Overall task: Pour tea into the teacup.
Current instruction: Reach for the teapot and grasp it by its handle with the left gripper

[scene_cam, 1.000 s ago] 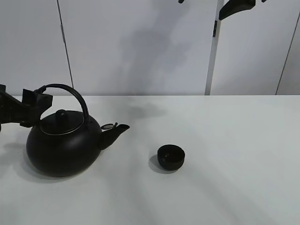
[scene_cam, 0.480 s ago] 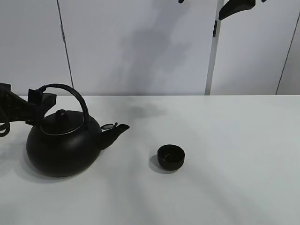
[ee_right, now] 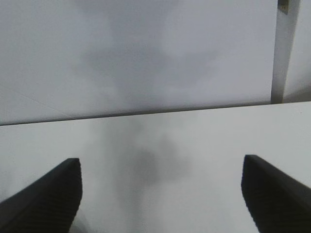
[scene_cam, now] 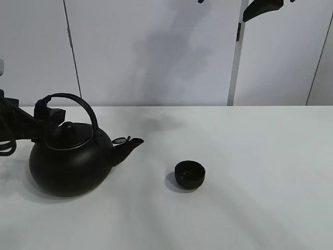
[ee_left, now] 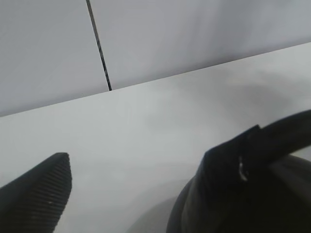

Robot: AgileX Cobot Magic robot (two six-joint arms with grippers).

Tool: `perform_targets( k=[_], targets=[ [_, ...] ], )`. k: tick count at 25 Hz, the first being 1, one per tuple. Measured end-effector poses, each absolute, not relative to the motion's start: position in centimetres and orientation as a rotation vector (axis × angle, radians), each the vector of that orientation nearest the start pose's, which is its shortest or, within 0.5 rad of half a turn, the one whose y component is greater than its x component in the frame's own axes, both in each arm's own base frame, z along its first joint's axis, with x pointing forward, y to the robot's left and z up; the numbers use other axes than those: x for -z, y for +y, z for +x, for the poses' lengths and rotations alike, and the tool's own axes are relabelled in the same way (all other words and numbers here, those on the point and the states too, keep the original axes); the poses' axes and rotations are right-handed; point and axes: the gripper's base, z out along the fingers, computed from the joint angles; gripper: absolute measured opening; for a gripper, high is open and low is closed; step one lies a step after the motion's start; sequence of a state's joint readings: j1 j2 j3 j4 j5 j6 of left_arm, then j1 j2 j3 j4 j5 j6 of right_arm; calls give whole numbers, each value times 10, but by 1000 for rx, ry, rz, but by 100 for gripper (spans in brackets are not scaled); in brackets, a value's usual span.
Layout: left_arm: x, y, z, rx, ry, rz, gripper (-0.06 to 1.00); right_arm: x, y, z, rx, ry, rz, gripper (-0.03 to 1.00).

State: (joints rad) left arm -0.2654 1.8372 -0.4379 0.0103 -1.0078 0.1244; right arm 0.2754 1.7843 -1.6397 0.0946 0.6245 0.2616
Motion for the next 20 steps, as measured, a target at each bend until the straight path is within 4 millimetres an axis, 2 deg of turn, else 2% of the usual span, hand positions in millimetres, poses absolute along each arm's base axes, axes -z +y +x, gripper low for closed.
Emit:
perform_targets(
  k=[7,12,20],
  targets=[
    [-122,-75,274,105,1829,373,49,-341,119,403,-390,2275,42,61],
    [-122,-77,273,124,1828,382,44,-341,119,403,-390,2275,42,61],
    [-122,-82,272,152,1813,454,12,-341,119,403,-390,2275,42,61]
  ],
)
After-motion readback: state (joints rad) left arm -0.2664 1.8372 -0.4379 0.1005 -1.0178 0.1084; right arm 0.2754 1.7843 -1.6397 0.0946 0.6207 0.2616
